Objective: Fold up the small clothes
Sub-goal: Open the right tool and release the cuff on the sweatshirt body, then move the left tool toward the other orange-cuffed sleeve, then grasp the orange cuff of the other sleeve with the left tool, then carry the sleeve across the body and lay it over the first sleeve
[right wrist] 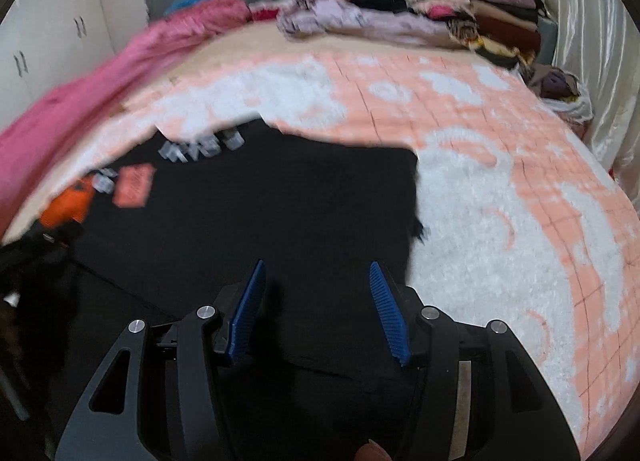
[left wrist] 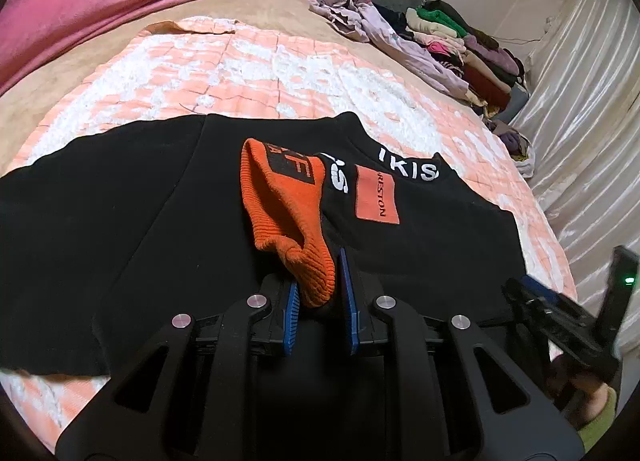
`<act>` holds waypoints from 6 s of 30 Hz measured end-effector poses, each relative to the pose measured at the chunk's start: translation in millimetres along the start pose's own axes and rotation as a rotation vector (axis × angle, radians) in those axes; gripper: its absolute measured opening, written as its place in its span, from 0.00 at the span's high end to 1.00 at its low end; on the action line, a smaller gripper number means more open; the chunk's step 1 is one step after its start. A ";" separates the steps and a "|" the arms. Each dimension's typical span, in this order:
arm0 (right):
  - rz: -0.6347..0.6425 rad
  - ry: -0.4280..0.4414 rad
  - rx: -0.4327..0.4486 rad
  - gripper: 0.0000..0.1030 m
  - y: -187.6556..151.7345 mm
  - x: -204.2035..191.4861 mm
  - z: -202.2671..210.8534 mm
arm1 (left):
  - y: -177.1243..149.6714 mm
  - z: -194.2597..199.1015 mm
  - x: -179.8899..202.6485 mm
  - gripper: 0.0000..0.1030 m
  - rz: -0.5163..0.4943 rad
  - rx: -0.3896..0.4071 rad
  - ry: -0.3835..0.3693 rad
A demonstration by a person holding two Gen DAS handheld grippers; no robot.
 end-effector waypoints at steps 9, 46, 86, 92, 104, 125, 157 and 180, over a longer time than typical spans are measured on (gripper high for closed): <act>-0.001 0.043 0.012 0.45 -1.3 -5.9 5.6 | -2.6 4.1 -1.2 0.87 0.005 -0.018 0.002; 0.055 0.084 0.048 0.36 -10.5 -25.2 23.5 | -9.6 6.9 -36.7 0.70 -0.077 -0.024 0.236; 0.133 0.206 0.120 0.11 -19.6 -97.4 83.7 | -30.7 108.7 -86.3 0.16 0.019 0.129 0.333; 0.173 0.238 0.126 0.11 -24.1 -122.1 91.7 | -38.9 127.3 -108.6 0.14 0.056 0.147 0.374; 0.235 0.283 0.125 0.11 -37.4 -169.2 95.8 | -59.7 162.1 -158.4 0.14 0.155 0.175 0.456; 0.389 0.397 0.126 0.11 -51.1 -273.2 105.6 | -98.7 229.4 -262.9 0.14 0.530 0.302 0.597; 0.320 0.443 0.050 0.11 -67.2 -297.3 58.1 | -70.7 218.0 -276.3 0.90 0.517 0.405 0.476; -0.033 0.248 0.124 0.11 -27.6 -79.4 66.0 | 14.5 140.0 -56.0 0.94 0.082 0.340 0.181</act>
Point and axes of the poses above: each gripper's, at about its wrist camera, not at the fingertips, and z roughly against the way its jaws point, x to its right, y to its top, the point moved 10 cm from there along -z, roughly the way its jaws point, and after that the axes turned 8 degrees about -z, right-handed, at the moved point
